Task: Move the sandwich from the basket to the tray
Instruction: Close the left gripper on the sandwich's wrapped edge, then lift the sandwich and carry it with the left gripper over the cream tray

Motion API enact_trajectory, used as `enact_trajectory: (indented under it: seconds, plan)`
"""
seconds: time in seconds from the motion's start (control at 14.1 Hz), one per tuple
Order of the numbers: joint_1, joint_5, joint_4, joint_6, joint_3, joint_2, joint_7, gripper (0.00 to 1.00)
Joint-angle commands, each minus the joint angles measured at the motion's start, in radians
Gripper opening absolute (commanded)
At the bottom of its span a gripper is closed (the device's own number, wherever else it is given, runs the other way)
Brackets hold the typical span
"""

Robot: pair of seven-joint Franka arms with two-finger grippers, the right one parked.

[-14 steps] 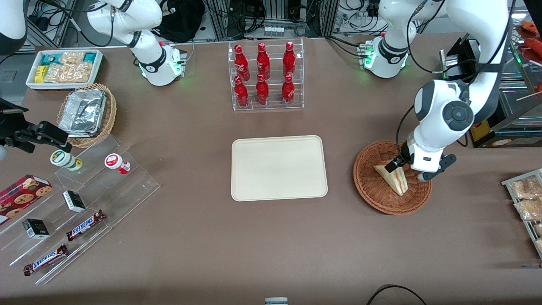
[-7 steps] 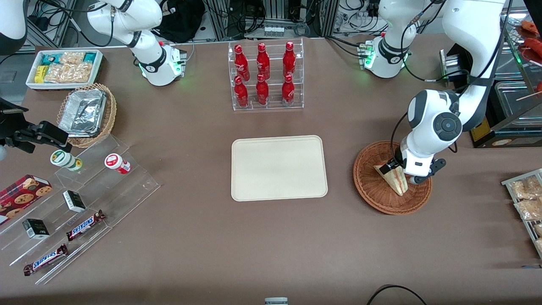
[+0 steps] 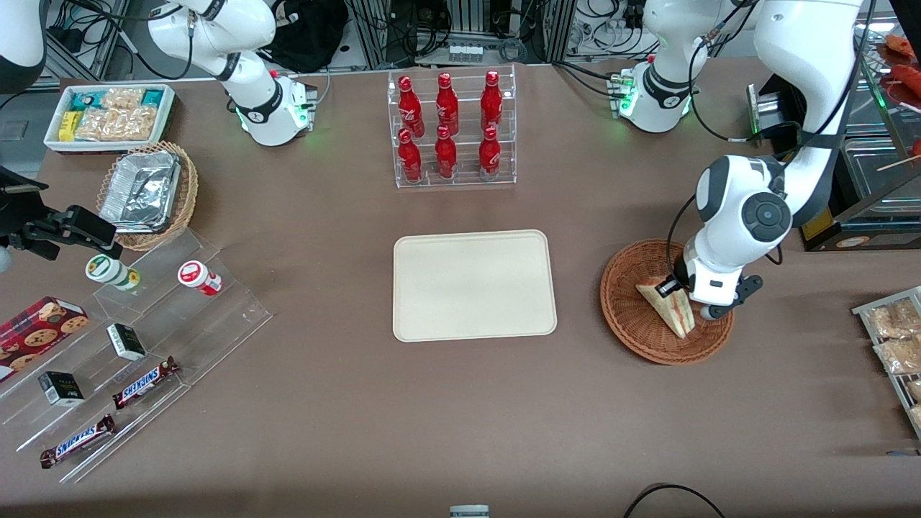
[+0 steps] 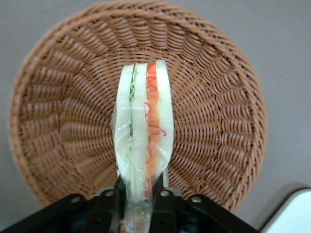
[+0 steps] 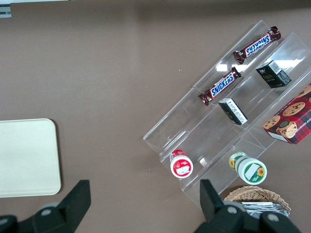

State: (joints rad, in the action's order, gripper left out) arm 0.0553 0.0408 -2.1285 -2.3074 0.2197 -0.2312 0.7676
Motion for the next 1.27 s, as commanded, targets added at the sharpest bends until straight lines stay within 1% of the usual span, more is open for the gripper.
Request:
enact_trajectory:
  seconds: [0.0,0.07,0.21,0.35,0.57,0.85,1.2]
  plan:
    - [-0.031,0.004,0.169,0.255,0.003,0.038,0.015,0.08]
    - [-0.069,0.004,0.242,0.335,0.003,0.03,0.01,0.08]
    - [-0.139,-0.008,0.339,0.388,0.004,0.009,0.028,0.08]
    - [-0.234,-0.01,0.361,0.387,0.004,0.004,0.044,0.08]
    - [-0.375,-0.007,0.419,0.379,0.004,-0.071,0.065,0.08]
    - [-0.518,0.002,0.484,0.3,0.003,-0.2,0.07,0.09]
    - [-0.618,0.005,0.483,0.159,0.003,-0.31,0.07,0.1]
